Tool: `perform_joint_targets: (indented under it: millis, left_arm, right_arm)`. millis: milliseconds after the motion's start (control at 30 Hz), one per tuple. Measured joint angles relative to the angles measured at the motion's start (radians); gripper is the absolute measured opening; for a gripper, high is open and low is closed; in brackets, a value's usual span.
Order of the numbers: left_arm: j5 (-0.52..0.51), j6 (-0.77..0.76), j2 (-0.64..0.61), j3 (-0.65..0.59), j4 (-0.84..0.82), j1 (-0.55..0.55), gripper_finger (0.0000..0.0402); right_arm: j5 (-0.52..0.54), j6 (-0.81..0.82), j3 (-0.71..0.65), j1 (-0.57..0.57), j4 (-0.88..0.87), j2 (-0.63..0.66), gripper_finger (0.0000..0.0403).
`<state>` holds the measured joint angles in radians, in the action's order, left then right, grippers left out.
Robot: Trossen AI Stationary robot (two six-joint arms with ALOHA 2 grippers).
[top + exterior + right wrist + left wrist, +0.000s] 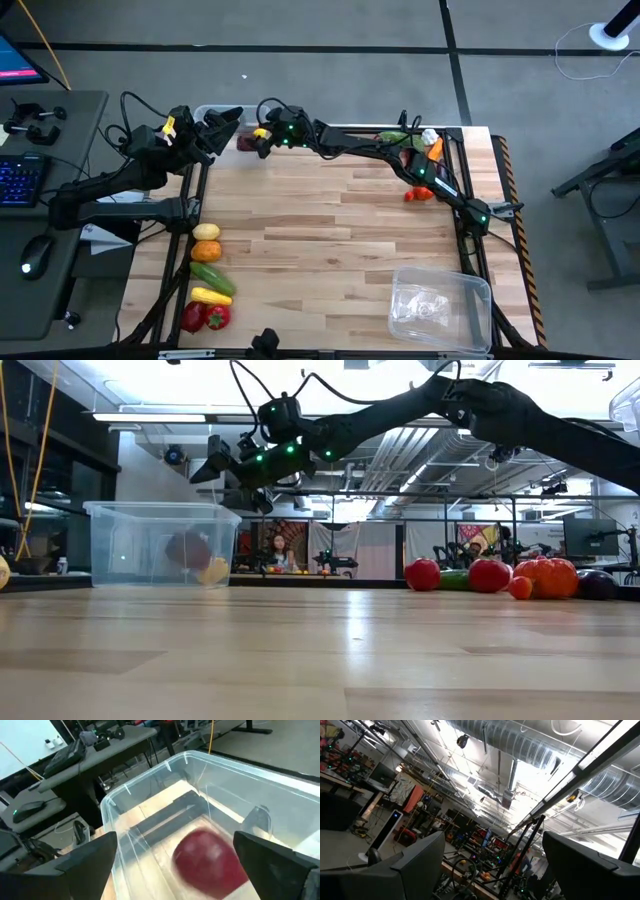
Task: Sort produce into baskets
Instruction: Put the bottom green cucumber into the bottom transparent bin
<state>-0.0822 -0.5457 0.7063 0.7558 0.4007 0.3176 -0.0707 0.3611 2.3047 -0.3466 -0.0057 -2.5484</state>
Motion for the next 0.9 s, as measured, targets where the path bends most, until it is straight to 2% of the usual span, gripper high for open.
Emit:
perform_joint_targets:
  millis: [167,467,667,900]
  left_arm:
    - [0.000,0.000,0.000,0.000,0.000,0.000,0.0325]
    - [0.000,0.008,0.000,0.000,-0.001,0.000,0.0325]
    - [-0.001,0.026,0.000,0.000,-0.004,0.000,0.0325]
    - [-0.008,0.055,0.000,0.000,-0.012,0.001,0.0325]
  right_arm:
    - [0.000,-0.005,0.000,-0.009,0.008,0.010,0.0392]
    - [0.001,-0.146,-0.001,-0.085,-0.064,0.122,0.0392]
    - [0.000,-0.215,-0.001,-0.153,-0.261,0.229,0.0392]
    - [-0.010,-0.316,-0.001,-0.228,-0.613,0.371,0.0392]
